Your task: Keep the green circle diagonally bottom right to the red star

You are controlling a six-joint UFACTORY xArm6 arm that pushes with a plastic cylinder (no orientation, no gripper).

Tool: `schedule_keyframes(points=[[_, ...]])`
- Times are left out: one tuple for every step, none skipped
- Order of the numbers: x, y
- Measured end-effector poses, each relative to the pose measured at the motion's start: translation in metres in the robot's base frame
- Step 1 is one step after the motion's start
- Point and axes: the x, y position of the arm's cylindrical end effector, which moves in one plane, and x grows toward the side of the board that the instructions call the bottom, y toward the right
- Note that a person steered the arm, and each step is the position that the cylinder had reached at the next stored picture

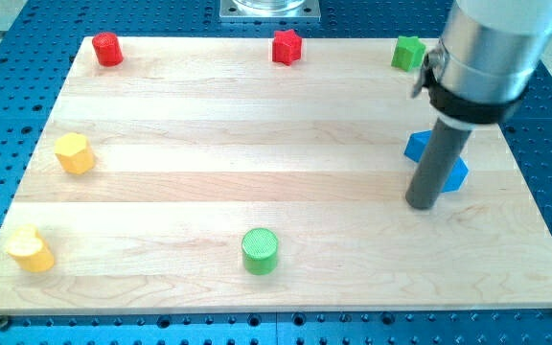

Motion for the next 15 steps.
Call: schedule_keyframes(points=[[-0.017,0.049],[-0.03,0.021],[0.002,0.013],[0.097,-0.012],[0.103,-0.037],[0.092,-0.127],[0.091,-0.191],[0.065,-0.237],[0.04,-0.245],[0.002,-0.194],[-0.001,-0.205],[0.024,-0.265],[0.081,-0.22],[0.03,-0.188],[-0.01,-0.14]])
